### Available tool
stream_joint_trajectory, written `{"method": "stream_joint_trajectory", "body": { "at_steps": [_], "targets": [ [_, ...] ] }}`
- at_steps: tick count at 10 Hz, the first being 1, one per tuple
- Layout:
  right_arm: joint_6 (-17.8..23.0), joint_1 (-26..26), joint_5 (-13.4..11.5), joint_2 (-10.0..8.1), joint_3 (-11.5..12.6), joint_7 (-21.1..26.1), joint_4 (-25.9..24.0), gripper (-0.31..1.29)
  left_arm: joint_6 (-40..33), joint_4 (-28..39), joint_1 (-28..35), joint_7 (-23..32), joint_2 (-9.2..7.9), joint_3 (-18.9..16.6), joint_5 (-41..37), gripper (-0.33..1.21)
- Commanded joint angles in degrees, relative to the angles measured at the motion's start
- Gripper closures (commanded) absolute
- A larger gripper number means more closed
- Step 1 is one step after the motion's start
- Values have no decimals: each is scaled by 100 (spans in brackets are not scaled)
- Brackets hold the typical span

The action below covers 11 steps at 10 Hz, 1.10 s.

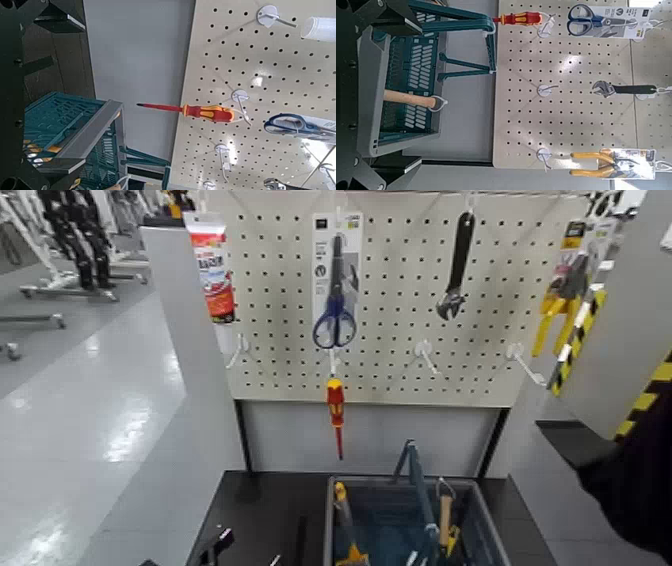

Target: Put the yellow pliers into the crate.

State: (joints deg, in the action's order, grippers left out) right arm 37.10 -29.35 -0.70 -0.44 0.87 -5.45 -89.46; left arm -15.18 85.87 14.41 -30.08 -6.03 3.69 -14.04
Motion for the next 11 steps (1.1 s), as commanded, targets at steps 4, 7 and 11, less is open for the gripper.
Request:
{"method": "stream_joint_trajectory", "body": {
  "at_steps": [4,7,11],
  "targets": [
    [-1,-36,0,9,53,0,-36,16,-3,-9,0,3,5,0,-2,12],
    [-379,8,-114,-35,343,-27,-458,16,15,-18,0,3,31,0,-20,12],
    [-1399,307,272,-27,1090,-246,-1276,16,50,-35,-8,3,40,9,-37,12]
  ]
}}
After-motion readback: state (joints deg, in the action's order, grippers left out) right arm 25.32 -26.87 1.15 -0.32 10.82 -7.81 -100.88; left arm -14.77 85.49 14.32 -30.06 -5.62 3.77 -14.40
